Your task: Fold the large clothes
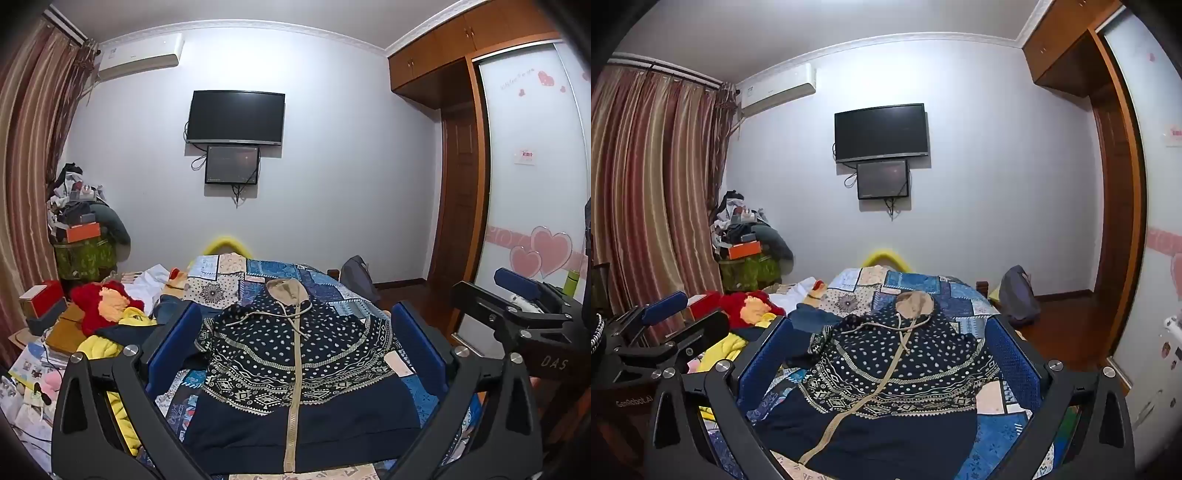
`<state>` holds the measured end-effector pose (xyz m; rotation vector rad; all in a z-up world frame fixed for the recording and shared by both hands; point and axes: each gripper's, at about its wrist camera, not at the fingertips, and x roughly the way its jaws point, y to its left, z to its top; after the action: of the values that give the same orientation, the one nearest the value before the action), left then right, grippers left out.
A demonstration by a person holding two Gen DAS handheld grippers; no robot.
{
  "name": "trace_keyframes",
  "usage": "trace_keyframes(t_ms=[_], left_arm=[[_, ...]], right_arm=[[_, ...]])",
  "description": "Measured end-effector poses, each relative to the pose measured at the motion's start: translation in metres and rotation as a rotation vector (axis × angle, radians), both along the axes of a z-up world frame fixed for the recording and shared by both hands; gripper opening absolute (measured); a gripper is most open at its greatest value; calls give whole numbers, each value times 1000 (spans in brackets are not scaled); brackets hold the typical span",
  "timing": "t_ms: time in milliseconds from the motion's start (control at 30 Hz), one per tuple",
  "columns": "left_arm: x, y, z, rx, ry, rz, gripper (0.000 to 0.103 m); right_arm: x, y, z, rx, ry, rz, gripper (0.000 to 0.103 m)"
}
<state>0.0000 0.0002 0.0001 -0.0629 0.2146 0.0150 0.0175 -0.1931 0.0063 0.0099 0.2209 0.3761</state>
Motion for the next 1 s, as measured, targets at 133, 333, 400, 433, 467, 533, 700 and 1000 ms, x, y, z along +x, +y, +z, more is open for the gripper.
trace_keyframes(t_ms=[133, 333, 400, 433, 467, 533, 700, 1000], left_arm=[[-1, 0, 1, 7, -12, 15, 103], [2, 4, -8, -14, -9, 18, 103], [4, 6, -7, -18, -7, 22, 103], [4, 6, -8, -16, -8, 25, 103], [4, 6, -8, -13, -10, 28, 103], [4, 6, -9, -12, -12, 31, 103], [6, 9, -9, -6, -9, 28, 103], [4, 0, -4, 13, -16, 26, 103]], right_arm=[[1, 0, 0, 4, -1, -2, 103], [1, 1, 0, 4, 2, -2, 103], [0, 2, 0, 4, 4, -2, 103], [0, 3, 0, 4, 4, -2, 103], [1, 3, 0, 4, 3, -2, 103], [3, 2, -2, 5, 3, -2, 103], [4, 3, -2, 4, 4, -1, 103], [5, 3, -3, 8, 8, -6, 103]])
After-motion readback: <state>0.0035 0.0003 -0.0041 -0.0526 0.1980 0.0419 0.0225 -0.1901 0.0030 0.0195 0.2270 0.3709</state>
